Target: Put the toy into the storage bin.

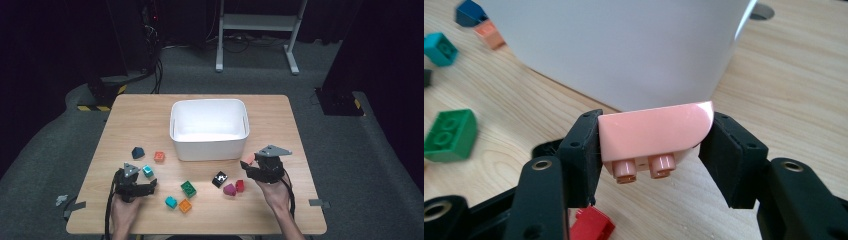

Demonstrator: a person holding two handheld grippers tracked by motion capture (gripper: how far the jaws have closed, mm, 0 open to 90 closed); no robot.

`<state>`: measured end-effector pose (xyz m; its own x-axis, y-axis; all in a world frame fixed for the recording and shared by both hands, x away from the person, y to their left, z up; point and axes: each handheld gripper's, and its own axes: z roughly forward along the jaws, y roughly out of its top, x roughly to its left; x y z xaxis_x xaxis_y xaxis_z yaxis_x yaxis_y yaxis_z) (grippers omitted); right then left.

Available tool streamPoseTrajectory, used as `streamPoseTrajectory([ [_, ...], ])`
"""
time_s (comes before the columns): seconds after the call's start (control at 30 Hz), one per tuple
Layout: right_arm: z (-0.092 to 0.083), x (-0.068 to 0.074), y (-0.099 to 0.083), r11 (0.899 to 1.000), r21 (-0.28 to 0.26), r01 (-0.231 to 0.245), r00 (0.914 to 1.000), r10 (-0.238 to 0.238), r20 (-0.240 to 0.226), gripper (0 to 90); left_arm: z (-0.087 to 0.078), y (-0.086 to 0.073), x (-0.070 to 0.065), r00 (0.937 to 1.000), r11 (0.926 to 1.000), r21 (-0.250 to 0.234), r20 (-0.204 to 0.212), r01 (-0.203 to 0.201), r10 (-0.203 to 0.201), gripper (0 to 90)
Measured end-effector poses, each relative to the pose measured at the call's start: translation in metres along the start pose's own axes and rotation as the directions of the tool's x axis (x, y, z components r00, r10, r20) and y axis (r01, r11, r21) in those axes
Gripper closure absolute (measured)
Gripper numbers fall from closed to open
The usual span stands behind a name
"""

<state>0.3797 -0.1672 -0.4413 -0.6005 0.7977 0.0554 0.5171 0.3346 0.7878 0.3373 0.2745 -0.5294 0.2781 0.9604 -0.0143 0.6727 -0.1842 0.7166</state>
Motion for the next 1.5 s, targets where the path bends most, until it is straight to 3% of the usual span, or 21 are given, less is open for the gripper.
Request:
streamPoseTrajectory([
  [0.33,-0.020,0.001,0.025,0.998,-0.050,0.029,0.9988,-0.031,-0.037,43.8,0.000,0.000,0.000,1.0000,1.0000,-0.001,-0.004,0.002,-0.002,4.5],
  [0.8,-0.032,0.002,0.070,0.992,-0.115,0.051,0.9974,-0.057,-0.045,43.8,0.000,0.000,0.000,1.0000,1.0000,-0.002,-0.005,0.003,-0.003,4.8],
  [1.03,-0.016,0.003,0.090,0.993,-0.108,0.058,0.9965,-0.064,-0.054,43.7,0.000,0.000,0.001,1.0000,1.0000,-0.003,-0.006,0.001,-0.001,5.2],
  [1.5,0.017,-0.007,0.101,0.998,-0.061,0.025,0.9984,-0.028,-0.048,43.6,-0.001,0.000,0.001,1.0000,1.0000,0.001,-0.008,-0.004,0.004,5.6],
])
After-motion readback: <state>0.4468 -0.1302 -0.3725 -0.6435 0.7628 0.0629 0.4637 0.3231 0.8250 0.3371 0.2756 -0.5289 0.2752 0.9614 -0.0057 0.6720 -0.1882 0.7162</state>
